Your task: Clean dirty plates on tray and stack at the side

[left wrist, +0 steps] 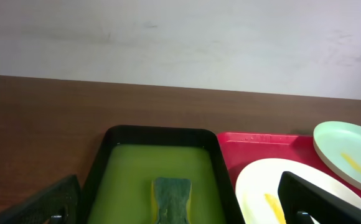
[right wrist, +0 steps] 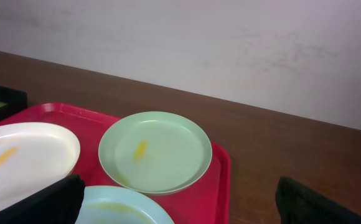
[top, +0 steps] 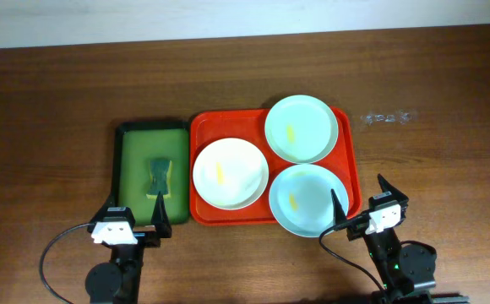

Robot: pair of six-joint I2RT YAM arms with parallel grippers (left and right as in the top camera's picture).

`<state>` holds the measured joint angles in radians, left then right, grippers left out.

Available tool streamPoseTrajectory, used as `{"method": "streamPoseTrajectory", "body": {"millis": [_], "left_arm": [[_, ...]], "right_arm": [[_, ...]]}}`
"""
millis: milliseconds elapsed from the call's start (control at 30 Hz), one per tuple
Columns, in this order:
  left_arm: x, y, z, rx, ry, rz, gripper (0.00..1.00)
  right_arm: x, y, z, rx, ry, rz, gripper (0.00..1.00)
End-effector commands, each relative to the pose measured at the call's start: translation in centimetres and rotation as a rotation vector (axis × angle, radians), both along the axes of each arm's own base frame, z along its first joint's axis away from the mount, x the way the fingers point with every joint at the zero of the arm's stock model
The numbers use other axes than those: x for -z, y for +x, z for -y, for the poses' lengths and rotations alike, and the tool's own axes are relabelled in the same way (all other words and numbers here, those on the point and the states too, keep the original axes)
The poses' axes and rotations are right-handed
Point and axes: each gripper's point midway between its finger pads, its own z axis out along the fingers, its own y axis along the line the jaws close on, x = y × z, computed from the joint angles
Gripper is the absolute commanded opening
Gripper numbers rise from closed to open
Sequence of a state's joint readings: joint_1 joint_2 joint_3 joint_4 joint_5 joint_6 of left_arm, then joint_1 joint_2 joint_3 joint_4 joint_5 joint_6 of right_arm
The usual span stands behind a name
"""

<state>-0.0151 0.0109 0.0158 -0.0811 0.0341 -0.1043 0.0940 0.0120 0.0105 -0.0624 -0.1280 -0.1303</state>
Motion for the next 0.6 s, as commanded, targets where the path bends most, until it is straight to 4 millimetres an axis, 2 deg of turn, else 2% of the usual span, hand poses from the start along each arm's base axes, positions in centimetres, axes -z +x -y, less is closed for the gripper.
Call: {"method": "streamPoseTrajectory", "body": {"millis": [0,67,567], "left_arm": [[0.24,0.01,0.03,0.001,0.017,-0.003,0.99],[0.24,0.01,0.03,0.001,0.017,-0.003,0.99],[0.25,0.01,0.03,0.001,0.017,-0.003,0.99]], "right_arm": [[0.31,0.09,0.50,0.028,0.001,-0.008,0.98],[0.42,0.24,1.40,0.081,-0.003,-0.012,0.98],[0.42,0.24,1.41,0.081,-0.003,-0.012,0.98]]}}
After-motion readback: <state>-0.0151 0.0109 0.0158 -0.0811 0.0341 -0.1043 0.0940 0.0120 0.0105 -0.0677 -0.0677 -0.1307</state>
